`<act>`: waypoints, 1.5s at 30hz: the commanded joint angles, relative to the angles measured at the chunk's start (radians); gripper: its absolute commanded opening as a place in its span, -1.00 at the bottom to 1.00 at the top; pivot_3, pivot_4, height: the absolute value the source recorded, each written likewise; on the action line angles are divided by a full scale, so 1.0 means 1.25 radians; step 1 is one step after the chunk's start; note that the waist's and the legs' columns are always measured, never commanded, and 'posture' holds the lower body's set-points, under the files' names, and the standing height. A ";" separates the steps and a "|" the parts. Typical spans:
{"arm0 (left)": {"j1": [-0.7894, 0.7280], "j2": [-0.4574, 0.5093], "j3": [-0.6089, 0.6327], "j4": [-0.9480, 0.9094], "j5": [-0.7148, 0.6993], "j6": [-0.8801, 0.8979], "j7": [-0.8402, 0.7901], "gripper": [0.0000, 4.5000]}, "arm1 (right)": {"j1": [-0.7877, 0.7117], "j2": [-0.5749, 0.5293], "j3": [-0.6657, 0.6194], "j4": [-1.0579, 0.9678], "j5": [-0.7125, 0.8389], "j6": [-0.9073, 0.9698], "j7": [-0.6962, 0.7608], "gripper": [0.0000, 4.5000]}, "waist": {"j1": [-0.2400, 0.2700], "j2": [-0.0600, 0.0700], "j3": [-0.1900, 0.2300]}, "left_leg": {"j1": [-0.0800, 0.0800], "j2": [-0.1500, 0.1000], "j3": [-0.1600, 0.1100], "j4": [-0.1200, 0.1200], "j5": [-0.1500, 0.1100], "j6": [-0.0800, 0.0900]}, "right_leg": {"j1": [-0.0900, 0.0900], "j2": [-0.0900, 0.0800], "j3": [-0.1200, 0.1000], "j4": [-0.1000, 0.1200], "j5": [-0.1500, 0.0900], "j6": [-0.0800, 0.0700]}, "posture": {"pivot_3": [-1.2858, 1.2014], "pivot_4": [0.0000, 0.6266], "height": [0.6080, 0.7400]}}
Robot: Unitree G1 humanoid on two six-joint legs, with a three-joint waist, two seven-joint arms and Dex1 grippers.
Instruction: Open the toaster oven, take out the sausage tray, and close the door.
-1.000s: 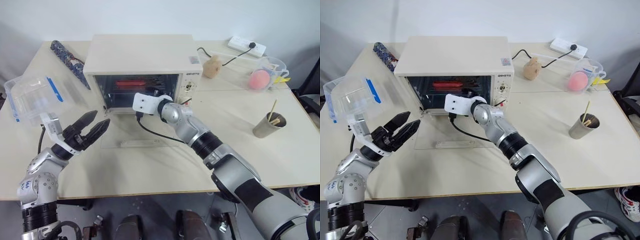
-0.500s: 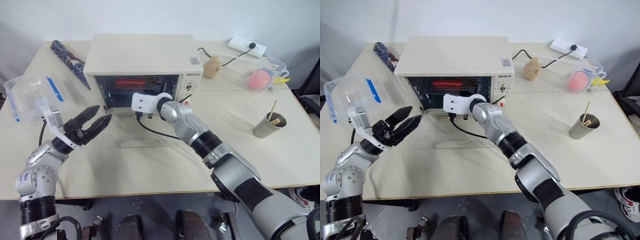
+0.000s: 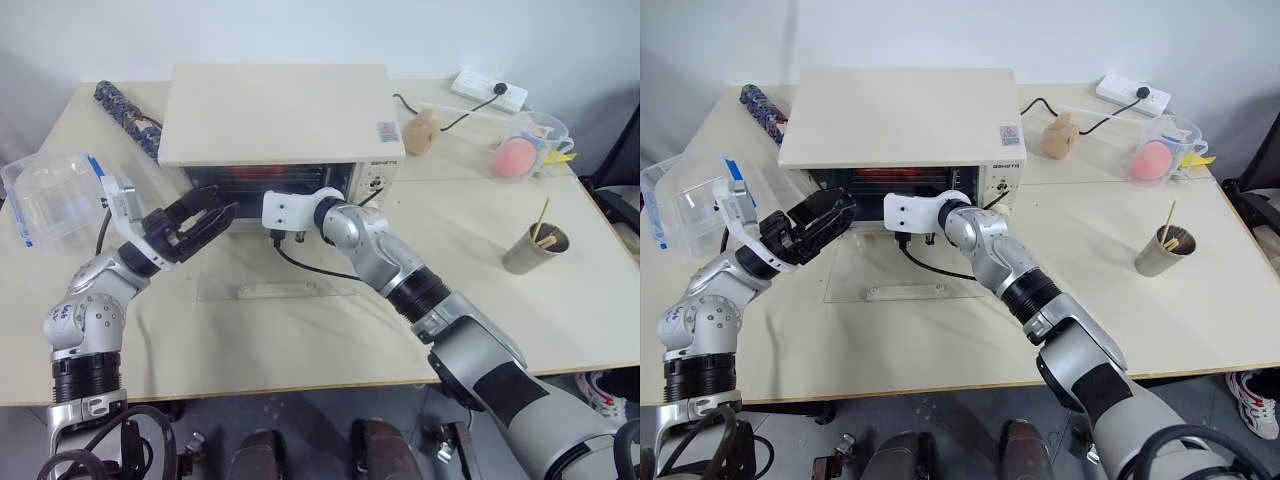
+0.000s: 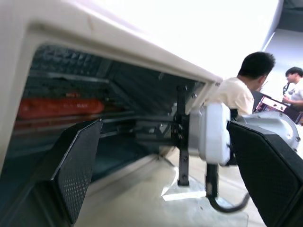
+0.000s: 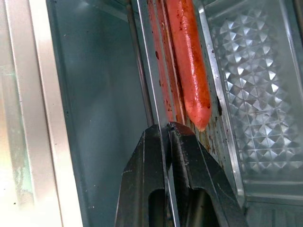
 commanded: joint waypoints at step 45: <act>-0.235 0.047 -0.032 0.342 0.156 -0.128 -0.124 1.00 | 0.053 -0.039 -0.017 -0.212 -0.086 0.122 0.066 0.09 | -0.011 0.000 0.000 | -0.002 -0.001 -0.004 0.001 0.001 -0.001 | 0.001 0.000 -0.003 0.001 0.000 0.000 | 0.03 -0.52 1.00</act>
